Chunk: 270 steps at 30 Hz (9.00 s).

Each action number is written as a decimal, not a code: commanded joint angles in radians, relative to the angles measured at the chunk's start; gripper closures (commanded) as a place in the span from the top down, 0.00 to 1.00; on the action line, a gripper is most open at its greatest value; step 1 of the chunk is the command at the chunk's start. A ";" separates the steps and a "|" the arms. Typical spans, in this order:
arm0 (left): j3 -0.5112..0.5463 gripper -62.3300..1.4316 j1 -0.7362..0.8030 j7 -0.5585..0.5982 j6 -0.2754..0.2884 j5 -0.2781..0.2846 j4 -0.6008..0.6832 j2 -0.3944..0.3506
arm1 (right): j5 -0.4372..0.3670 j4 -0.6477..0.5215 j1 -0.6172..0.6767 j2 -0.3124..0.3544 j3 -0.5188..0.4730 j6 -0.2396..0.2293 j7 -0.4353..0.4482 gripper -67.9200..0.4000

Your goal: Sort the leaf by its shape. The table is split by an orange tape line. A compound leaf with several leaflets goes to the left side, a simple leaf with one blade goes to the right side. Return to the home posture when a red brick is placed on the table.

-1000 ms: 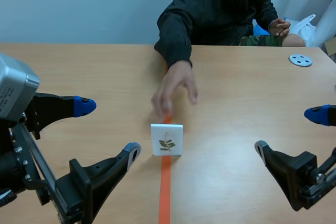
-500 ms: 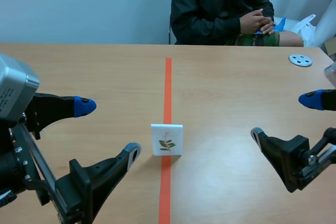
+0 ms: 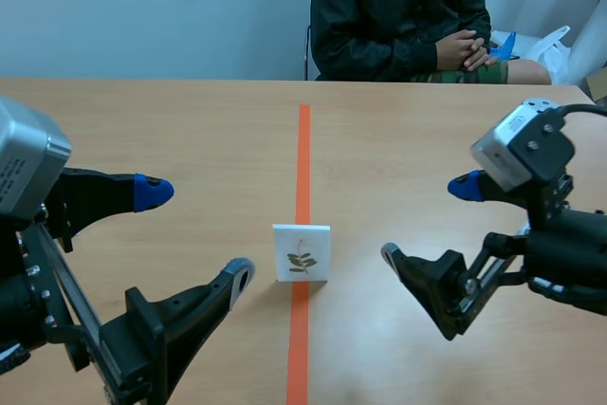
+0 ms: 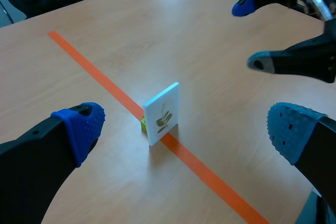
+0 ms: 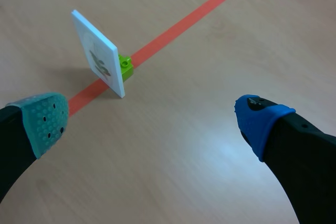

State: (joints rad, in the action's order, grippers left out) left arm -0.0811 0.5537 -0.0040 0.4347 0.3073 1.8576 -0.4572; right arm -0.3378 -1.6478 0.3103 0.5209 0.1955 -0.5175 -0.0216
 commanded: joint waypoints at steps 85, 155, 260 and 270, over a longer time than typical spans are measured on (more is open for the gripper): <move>0.003 1.00 -0.008 0.014 -0.002 0.013 0.000 -0.003 | 0.242 0.441 -0.375 -0.224 0.160 -0.046 0.283 0.03; 0.003 1.00 -0.008 0.014 -0.002 0.013 0.000 -0.003 | 0.065 1.030 -0.637 -0.133 -0.220 0.267 0.203 0.19; 0.003 1.00 -0.008 0.003 -0.100 0.014 0.000 -0.003 | -0.297 -0.279 0.158 -0.050 -0.212 0.016 -0.287 1.00; 0.003 1.00 -0.008 0.003 -0.100 0.014 0.000 -0.003 | -0.293 -0.279 0.158 -0.050 -0.212 0.023 -0.287 1.00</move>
State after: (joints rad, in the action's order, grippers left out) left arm -0.0792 0.5507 -0.0151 0.3336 0.3107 1.8538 -0.4572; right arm -0.6243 -1.9244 0.4667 0.4603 -0.0162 -0.4946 -0.3199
